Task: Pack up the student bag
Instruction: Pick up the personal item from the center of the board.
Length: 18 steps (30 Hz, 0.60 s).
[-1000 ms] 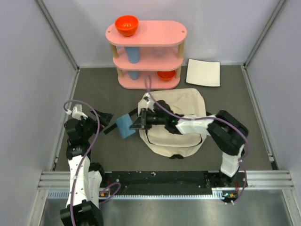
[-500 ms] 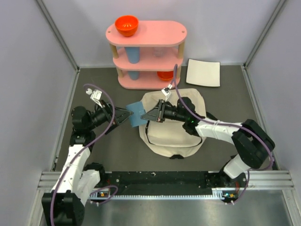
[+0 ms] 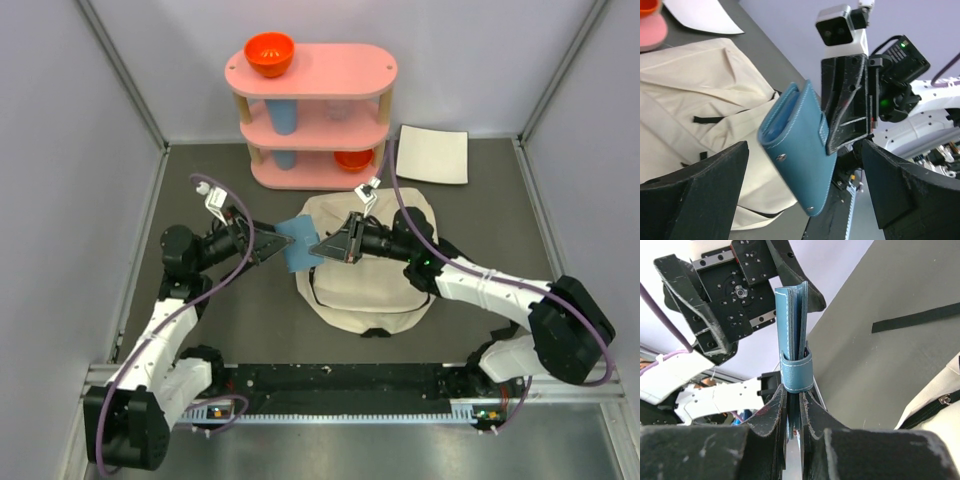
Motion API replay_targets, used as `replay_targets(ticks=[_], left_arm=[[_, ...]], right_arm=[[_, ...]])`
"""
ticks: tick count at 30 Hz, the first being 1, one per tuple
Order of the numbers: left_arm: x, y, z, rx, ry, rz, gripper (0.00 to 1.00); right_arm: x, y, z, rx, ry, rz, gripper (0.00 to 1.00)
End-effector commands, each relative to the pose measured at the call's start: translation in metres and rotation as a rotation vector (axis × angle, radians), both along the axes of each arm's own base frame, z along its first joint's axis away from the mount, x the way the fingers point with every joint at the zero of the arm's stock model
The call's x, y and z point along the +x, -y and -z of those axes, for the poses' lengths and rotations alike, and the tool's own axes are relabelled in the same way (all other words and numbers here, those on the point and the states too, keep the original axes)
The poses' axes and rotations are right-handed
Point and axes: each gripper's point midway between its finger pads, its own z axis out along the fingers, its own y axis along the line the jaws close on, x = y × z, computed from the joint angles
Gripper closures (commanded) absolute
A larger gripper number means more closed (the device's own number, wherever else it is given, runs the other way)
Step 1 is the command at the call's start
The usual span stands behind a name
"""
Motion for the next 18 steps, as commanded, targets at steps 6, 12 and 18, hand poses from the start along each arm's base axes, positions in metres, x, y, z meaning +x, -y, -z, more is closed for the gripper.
replay_targets(ticks=[6, 12, 18], left_arm=[[-0.009, 0.013, -0.017, -0.016, 0.114, 0.051, 0.41], [-0.005, 0.010, -0.010, -0.019, 0.098, 0.012, 0.80], [0.011, -0.006, -0.009, -0.035, 0.071, -0.171, 1.00]], right_arm=[[-0.012, -0.001, -0.018, 0.029, 0.103, -0.085, 1.00], [-0.014, -0.002, -0.016, 0.029, 0.111, -0.105, 0.98], [0.021, 0.014, 0.012, -0.072, 0.013, 0.153, 0.36]])
